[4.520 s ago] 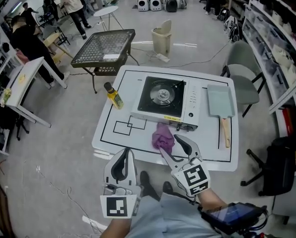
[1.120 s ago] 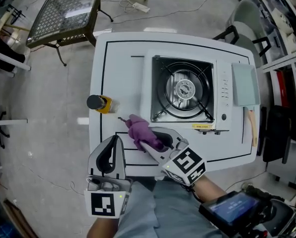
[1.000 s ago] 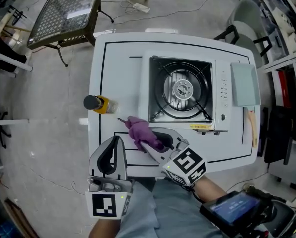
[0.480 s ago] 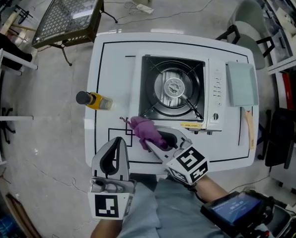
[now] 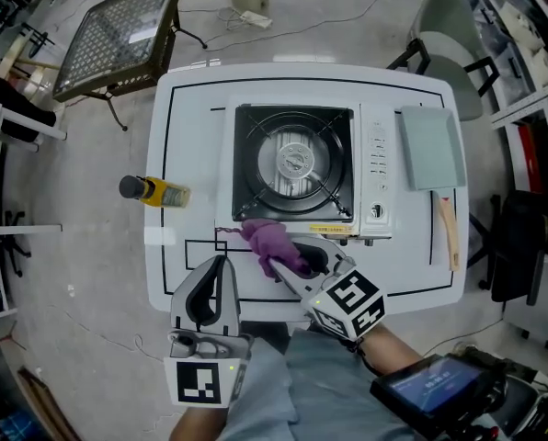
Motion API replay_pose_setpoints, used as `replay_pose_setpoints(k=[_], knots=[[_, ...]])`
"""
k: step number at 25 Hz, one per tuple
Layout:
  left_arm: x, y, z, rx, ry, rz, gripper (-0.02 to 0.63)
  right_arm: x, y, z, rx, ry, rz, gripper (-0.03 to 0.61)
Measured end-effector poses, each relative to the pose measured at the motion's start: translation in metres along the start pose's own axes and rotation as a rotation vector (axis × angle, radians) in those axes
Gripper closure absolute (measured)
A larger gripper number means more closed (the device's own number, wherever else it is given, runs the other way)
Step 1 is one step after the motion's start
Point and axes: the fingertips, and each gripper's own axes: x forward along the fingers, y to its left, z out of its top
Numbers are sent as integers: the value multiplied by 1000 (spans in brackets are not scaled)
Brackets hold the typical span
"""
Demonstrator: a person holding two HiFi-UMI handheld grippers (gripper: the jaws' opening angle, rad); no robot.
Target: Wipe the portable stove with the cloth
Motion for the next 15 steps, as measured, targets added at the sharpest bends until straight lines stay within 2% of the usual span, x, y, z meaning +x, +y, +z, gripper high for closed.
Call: replay_pose_setpoints(k=[7,11,15], knots=[[6,-28,-5,-3,44,-27,595,-24,-15,-3,23,-20,-25,434],[11,-44,2,12,26,-51,595,-39,-24,-5,33,-30,-41,434],[13,-55,-4,17,63,-59,595,-49,-31,-8,44,-40,-52,434]])
